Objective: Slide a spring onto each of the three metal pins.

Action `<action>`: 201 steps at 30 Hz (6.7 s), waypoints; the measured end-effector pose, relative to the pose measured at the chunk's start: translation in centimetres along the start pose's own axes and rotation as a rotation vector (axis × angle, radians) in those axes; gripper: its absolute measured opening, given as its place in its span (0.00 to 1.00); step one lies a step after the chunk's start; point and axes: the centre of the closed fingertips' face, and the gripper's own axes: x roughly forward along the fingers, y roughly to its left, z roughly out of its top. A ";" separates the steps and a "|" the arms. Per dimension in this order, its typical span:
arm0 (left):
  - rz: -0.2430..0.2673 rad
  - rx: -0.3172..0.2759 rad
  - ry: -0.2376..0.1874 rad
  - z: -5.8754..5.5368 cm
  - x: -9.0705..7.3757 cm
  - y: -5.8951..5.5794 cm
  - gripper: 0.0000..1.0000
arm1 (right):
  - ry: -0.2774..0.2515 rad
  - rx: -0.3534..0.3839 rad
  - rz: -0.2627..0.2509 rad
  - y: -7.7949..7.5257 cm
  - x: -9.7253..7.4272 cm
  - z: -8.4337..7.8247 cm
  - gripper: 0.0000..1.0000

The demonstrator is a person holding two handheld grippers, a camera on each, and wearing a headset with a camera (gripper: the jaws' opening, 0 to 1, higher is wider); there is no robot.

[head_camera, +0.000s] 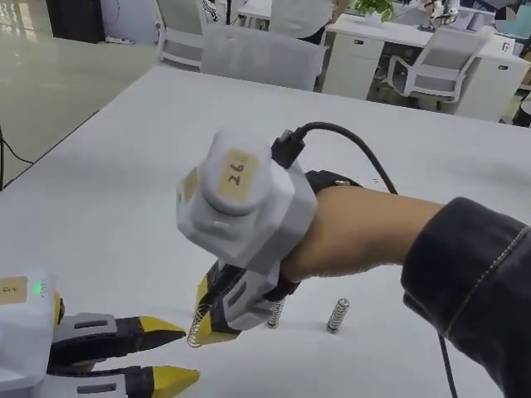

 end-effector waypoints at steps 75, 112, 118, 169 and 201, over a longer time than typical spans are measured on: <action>0.125 -0.052 -0.010 -1.0 -1.6 2.3 0.58 | 0.115 0.061 -0.043 -8.5 3.3 -2.8 0.08; 0.123 -0.056 -0.003 -1.4 -1.8 2.5 0.56 | 0.157 0.097 -0.035 -8.0 7.7 -4.8 0.08; 0.123 -0.055 -0.002 -1.4 -1.8 2.4 0.56 | 0.160 0.093 -0.033 -7.9 7.7 -5.0 0.12; 0.092 -0.041 0.026 -1.0 -0.9 2.2 0.57 | 0.008 0.301 -0.140 -7.1 4.0 -8.2 0.67; 0.049 -0.010 0.050 -0.2 0.3 2.0 0.58 | -0.103 0.438 -0.282 -7.0 0.0 -12.0 0.72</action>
